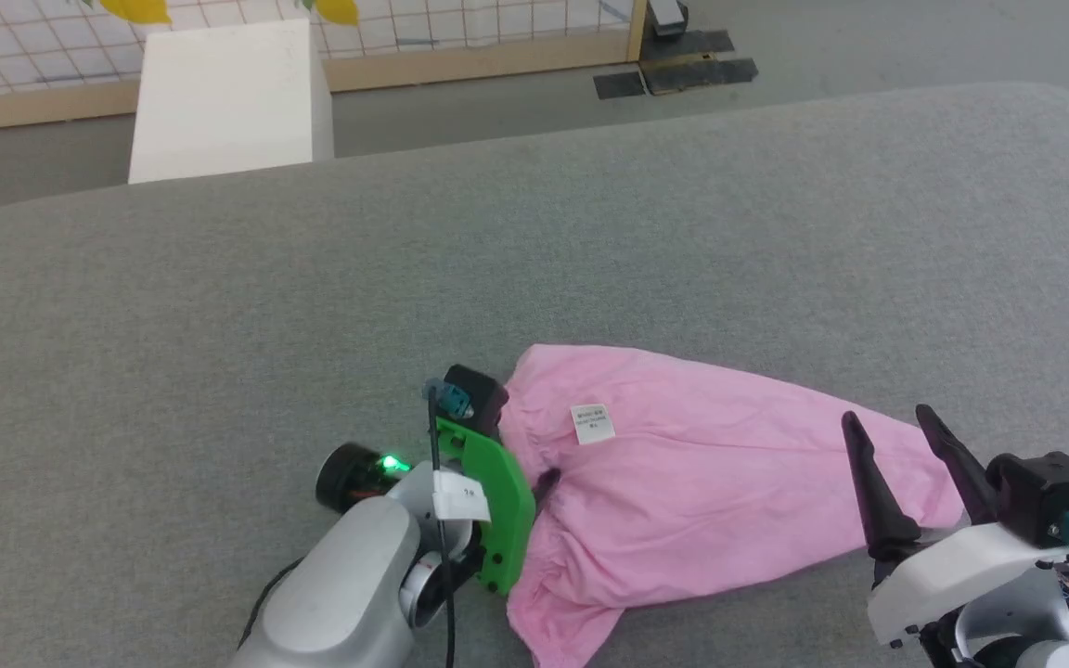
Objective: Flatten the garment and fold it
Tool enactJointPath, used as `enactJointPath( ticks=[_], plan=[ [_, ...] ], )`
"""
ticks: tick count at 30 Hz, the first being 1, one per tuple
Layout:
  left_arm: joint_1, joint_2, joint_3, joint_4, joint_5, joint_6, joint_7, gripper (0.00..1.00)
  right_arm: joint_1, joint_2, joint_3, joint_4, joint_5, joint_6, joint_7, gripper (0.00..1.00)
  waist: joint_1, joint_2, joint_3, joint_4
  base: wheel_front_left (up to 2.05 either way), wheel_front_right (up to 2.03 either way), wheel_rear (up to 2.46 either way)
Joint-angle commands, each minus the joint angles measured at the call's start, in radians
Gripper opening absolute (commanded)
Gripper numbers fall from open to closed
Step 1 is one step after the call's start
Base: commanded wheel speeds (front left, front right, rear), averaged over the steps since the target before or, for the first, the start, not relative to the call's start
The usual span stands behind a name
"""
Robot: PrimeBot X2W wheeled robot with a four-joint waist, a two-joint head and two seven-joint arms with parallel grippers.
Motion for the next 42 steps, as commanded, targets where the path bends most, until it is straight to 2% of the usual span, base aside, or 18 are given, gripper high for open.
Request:
enactJointPath(
  ticks=[1,2,9,13,17,22,26,29,30,31,35,42],
  plan=[
    [-0.027,0.006,-0.007,-0.01,-0.018,-0.006,-0.016,0.1,-0.006,0.003,0.003,0.004,-0.001,-0.002,-0.007,1.0,-0.0001,0.0074,0.01,-0.008,0.0,0.0,0.0],
    [-0.032,0.009,-0.015,-0.016,-0.021,-0.007,-0.023,0.0,-0.007,0.004,0.003,0.007,0.0,-0.002,-0.007,1.0,-0.0001,0.0074,0.011,-0.009,0.0,0.0,0.0],
    [-0.073,0.052,-0.016,-0.095,-0.009,-0.006,-0.129,0.0,-0.003,0.006,-0.009,0.029,0.001,-0.002,-0.007,1.0,-0.0001,0.0074,0.002,0.012,0.0,0.0,0.0],
    [-0.064,0.093,0.014,-0.179,-0.003,0.015,-0.167,0.0,0.008,0.007,-0.021,0.032,0.003,-0.002,0.003,1.0,-0.0001,0.0074,-0.017,0.038,0.0,0.0,0.0],
    [0.02,0.163,0.069,-0.275,-0.027,0.064,-0.162,0.0,0.021,0.007,-0.035,0.034,0.012,-0.002,0.014,1.0,-0.0001,0.0074,-0.036,0.062,0.0,0.0,0.0],
    [0.217,0.246,0.16,-0.343,-0.092,0.16,-0.145,0.0,0.038,0.007,-0.047,0.043,0.029,-0.002,0.028,1.0,-0.0001,0.0074,-0.051,0.084,0.0,0.0,0.0],
    [0.371,0.267,0.216,-0.347,-0.154,0.214,-0.154,0.0,0.049,0.007,-0.059,0.051,0.036,-0.002,0.038,1.0,-0.0001,0.0074,-0.056,0.101,0.0,0.0,0.0],
    [0.418,0.26,0.236,-0.344,-0.174,0.226,-0.184,0.0,0.051,0.007,-0.068,0.052,0.038,-0.002,0.041,1.0,-0.0001,0.0074,-0.055,0.114,0.0,0.0,0.0],
    [0.426,0.252,0.243,-0.344,-0.181,0.23,-0.199,0.31,0.051,0.007,-0.071,0.052,0.038,-0.002,0.042,1.0,-0.0001,0.0074,-0.055,0.118,0.0,0.0,0.0],
    [0.429,0.248,0.246,-0.344,-0.181,0.234,-0.21,0.99,0.05,0.007,-0.073,0.053,0.037,-0.002,0.043,1.0,-0.0001,0.0074,-0.055,0.12,0.0,0.0,0.0],
    [0.423,0.236,0.264,-0.356,-0.148,0.258,-0.298,1.0,0.045,0.007,-0.073,0.054,0.039,-0.002,0.047,1.0,-0.0001,0.0074,-0.061,0.125,0.0,0.0,0.0],
    [0.408,0.236,0.294,-0.385,-0.044,0.302,-0.519,1.0,0.026,0.007,-0.044,0.089,0.053,-0.002,0.08,1.0,-0.0001,0.0074,-0.075,0.124,0.0,0.0,0.0]
  ],
)
